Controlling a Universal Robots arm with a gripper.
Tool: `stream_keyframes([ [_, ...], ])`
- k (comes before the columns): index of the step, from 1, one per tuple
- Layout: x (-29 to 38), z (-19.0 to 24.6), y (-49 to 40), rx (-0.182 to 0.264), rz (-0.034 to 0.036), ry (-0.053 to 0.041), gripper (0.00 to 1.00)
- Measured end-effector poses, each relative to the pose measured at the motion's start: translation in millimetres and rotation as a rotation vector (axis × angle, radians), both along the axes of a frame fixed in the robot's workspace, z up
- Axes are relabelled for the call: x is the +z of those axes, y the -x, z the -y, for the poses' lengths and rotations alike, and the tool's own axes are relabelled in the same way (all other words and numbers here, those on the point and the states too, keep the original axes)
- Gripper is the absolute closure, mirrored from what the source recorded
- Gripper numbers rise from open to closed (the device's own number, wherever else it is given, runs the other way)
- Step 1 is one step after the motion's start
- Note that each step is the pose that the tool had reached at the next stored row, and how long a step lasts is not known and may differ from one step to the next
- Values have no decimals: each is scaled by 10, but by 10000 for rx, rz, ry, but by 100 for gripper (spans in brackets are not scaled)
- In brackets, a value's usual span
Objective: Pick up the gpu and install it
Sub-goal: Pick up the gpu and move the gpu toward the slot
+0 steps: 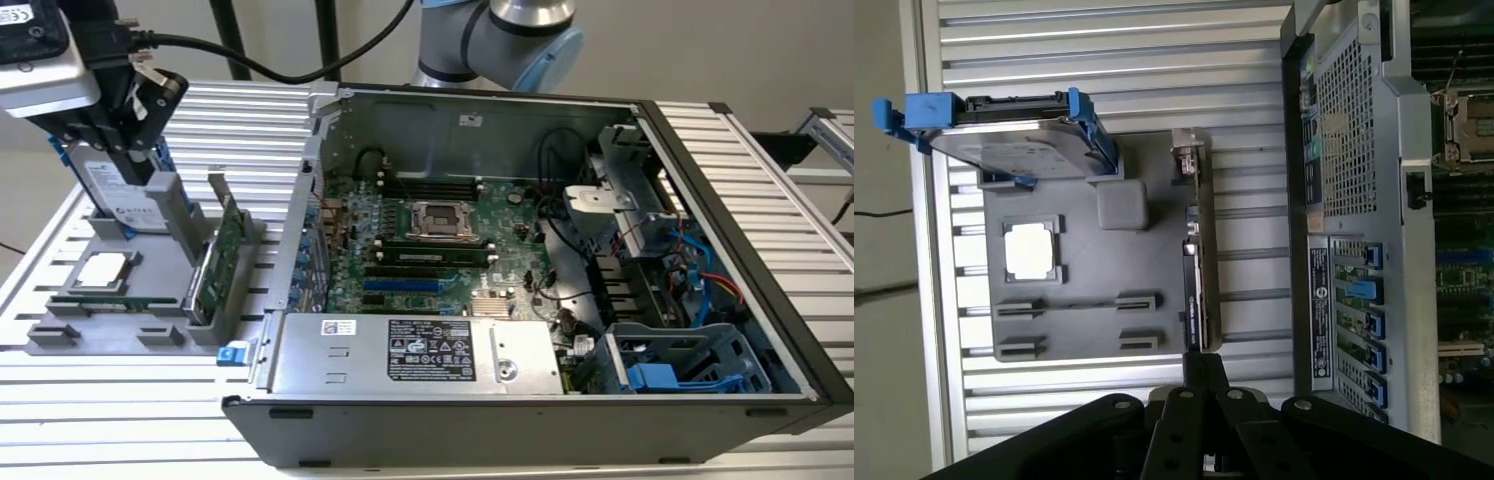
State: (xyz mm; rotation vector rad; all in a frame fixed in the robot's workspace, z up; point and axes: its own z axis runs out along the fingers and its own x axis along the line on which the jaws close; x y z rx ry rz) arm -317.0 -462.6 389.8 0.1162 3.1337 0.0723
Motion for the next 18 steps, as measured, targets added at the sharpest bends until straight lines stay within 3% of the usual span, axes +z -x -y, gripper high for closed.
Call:
stream_keyframes([
  [11,-1,0,4,0,0,0,100],
  [12,-1,0,5,-1,0,0,0],
  [18,-3,0,12,0,0,0,0],
])
